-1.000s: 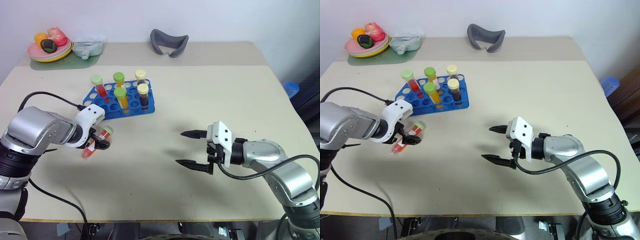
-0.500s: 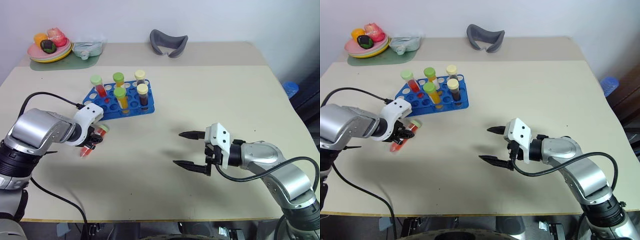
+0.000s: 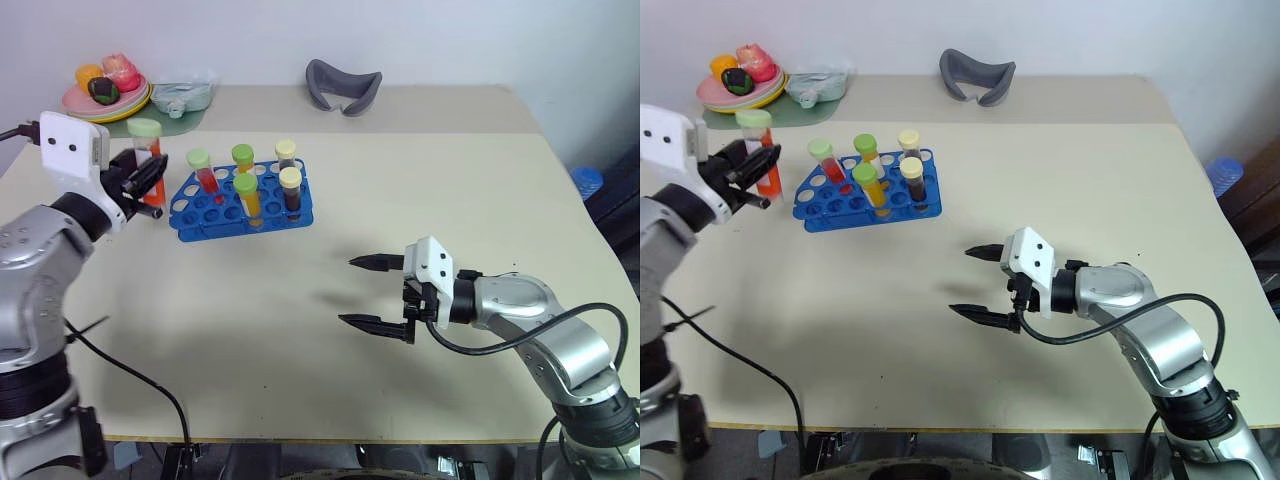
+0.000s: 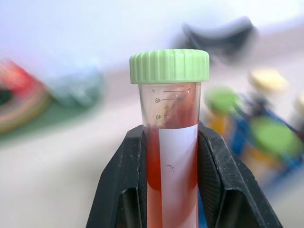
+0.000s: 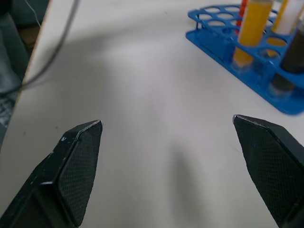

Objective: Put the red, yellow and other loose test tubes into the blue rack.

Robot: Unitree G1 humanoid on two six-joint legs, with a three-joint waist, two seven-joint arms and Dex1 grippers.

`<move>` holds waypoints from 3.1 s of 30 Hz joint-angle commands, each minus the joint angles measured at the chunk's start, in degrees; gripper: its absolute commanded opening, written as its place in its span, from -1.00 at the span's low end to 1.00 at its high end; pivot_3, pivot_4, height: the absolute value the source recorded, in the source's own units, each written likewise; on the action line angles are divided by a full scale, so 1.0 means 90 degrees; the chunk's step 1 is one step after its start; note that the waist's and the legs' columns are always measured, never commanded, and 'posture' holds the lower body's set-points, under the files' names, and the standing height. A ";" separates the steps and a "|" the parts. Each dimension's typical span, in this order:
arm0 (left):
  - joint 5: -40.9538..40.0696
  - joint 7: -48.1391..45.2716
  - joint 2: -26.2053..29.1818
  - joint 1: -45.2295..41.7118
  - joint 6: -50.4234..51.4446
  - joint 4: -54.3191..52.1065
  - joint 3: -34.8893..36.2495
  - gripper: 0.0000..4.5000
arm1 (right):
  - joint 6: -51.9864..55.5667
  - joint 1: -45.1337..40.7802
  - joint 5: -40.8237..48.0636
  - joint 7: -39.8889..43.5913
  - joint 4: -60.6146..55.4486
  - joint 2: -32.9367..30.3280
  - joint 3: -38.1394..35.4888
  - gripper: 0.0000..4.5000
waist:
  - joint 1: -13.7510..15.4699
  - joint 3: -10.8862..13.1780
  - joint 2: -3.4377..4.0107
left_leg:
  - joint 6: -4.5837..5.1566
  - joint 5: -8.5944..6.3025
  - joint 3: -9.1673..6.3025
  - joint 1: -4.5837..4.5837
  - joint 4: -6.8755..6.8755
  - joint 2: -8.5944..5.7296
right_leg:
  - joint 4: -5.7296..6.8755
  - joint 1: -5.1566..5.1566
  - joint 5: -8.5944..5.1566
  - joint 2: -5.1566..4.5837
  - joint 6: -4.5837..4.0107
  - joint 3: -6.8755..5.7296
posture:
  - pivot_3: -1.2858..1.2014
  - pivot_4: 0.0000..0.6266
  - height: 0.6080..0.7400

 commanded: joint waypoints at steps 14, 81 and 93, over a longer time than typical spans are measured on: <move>0.1337 0.0781 -0.1787 0.0581 -0.4913 0.2247 -0.0899 -0.61 | -0.0061 -0.0023 -0.0028 -0.0370 -0.0175 0.0154 -0.0030 1.00 | -0.0033 -0.0001 0.0000 | 0.0000 0.0000 0.0002 0.0000 0.0000 -0.0001 | 0.0007 -0.0004 0.0001 0.0001 0.0001 0.0001 | 0.03 -0.52 1.00; -0.0265 -0.0280 -0.0982 0.2084 -0.3612 0.0826 -0.0304 0.88 | 0.0080 0.0209 0.0258 -0.0470 0.0257 -0.0289 -0.1117 1.00 | -0.0046 -0.0006 0.0006 | 0.0000 0.0000 -0.0001 0.0008 -0.0005 0.0003 | 0.0006 0.0002 0.0000 0.0004 0.0001 0.0001 | 0.03 -0.52 1.00; -0.0744 -0.1726 0.0490 0.4134 -0.2984 0.0723 0.1210 0.88 | -0.0528 0.1046 0.0034 -0.0062 0.2052 -0.1068 -0.2855 1.00 | -0.0028 -0.0004 0.0008 | 0.0005 -0.0003 0.0007 0.0009 -0.0010 0.0002 | -0.0006 0.0008 -0.0002 0.0003 -0.0002 0.0002 | 0.03 -0.52 1.00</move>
